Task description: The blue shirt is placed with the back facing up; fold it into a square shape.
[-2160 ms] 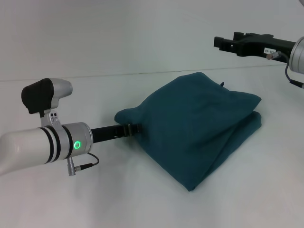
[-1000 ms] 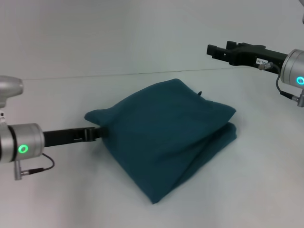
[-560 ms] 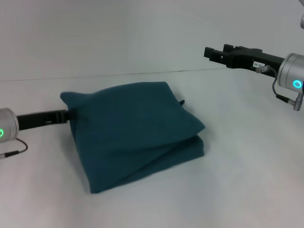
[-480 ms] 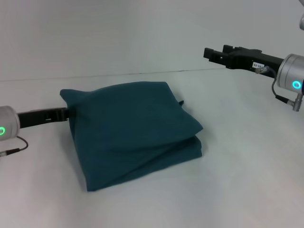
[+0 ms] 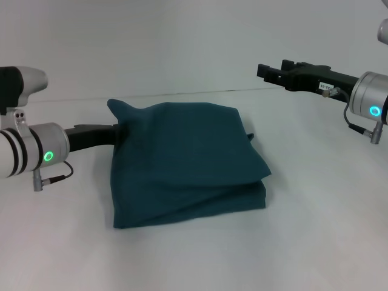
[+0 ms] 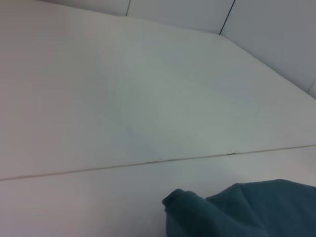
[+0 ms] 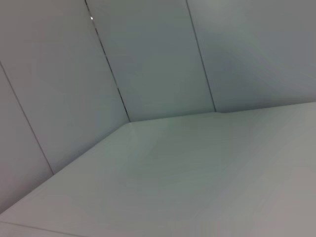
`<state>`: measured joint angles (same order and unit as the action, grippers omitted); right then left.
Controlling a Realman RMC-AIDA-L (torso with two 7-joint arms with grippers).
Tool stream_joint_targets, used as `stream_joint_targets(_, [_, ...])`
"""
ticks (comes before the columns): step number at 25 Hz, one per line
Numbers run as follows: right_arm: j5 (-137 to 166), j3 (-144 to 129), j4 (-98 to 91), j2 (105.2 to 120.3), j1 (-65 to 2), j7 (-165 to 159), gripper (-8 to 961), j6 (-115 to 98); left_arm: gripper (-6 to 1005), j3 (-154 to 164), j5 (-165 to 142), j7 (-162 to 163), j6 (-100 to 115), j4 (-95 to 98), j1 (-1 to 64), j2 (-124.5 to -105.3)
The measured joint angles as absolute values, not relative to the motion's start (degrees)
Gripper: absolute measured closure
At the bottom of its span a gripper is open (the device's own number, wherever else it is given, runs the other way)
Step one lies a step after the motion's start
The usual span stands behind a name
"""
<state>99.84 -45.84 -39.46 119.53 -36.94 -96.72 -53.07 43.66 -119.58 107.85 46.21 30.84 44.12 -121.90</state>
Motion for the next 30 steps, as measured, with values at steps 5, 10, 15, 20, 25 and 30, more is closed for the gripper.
stream_joint_targets(5, [99.83, -45.97, -39.41, 119.44, -36.88, -96.69, 189, -53.07, 954, 43.51, -119.03, 107.81, 45.83, 31.28, 44.0, -122.21])
stream_joint_targets(10, [99.84, -46.0, -39.36, 119.42, -36.75, -96.68, 190, -53.09, 946, 43.03, -118.75, 108.3, 46.78, 31.49, 43.54, -122.2])
stream_joint_targets(15, [100.01, -45.96, -39.36, 119.28, -36.73, -96.68, 191, -53.1, 835, 42.24, -115.0, 108.53, 49.89, 35.18, 40.98, -122.0])
stream_joint_targets(20, [100.19, -46.24, -39.36, 118.82, -36.54, -97.24, 191, -53.33, 647, 42.24, -109.9, 109.01, 55.95, 41.97, 36.24, -122.43])
stream_joint_targets(25, [100.27, -46.29, -39.37, 118.14, -35.78, -97.5, 192, -53.94, 449, 42.23, -105.17, 108.61, 63.77, 43.96, 33.16, -122.66])
stream_joint_targets(30, [100.35, -46.31, -39.39, 117.03, -34.59, -98.37, 193, -56.27, 258, 42.2, -102.95, 107.82, 71.49, 44.38, 30.28, -123.82])
